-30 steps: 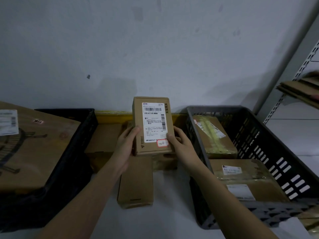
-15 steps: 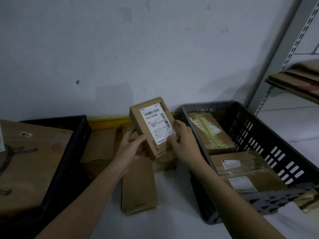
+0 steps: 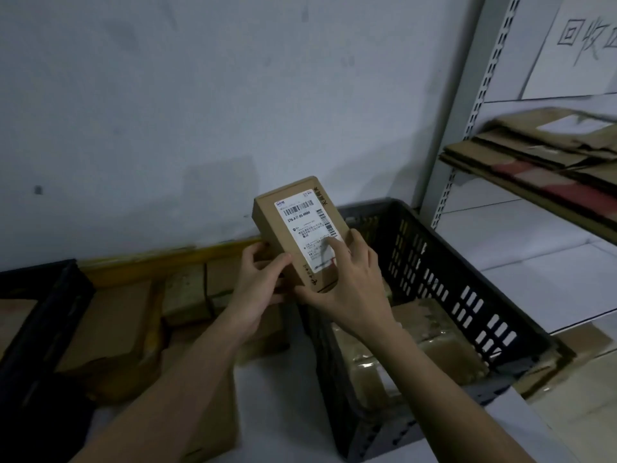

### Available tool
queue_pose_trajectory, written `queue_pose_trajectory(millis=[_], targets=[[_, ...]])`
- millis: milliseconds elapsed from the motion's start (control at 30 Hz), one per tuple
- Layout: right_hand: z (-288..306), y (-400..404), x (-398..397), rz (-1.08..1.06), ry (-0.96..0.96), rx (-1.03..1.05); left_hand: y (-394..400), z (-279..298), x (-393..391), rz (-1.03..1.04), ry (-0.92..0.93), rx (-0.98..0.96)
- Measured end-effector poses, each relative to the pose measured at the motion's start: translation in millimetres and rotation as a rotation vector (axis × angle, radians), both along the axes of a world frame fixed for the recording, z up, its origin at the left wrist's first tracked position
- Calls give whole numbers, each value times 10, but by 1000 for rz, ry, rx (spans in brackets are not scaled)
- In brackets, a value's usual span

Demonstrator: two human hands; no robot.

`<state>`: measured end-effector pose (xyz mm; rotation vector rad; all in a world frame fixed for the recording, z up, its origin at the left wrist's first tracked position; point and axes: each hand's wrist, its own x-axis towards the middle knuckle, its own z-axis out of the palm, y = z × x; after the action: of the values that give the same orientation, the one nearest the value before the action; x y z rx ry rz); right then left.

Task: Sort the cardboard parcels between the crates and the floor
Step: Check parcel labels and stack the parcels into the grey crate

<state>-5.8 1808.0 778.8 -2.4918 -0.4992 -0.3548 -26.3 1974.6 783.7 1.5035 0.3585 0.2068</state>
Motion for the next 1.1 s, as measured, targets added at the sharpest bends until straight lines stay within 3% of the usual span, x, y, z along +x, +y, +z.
queue_pose_trajectory(millis=[200, 333, 500, 600, 700, 833, 1100], targets=[[-103, -778, 453, -56, 38, 103, -771, -101, 470, -77, -23, 57], [-163, -1187, 800, -154, 72, 131, -1173, -282, 773, -165, 12, 203], [-243, -1453, 1162, -208, 170, 71, -1310, -651, 1015, -347, 72, 641], [-300, -1500, 1331, -215, 196, 2, -1235, -901, 1077, -430, 290, 931], [-401, -1485, 1479, -213, 240, -53, -1284, -972, 1057, -399, 319, 1155], [-637, -1445, 1662, -193, 333, -144, -1286, -974, 1076, -352, 264, 1143], [-1208, -1263, 2094, -115, 563, -445, -1276, -917, 1070, -374, 325, 1066]])
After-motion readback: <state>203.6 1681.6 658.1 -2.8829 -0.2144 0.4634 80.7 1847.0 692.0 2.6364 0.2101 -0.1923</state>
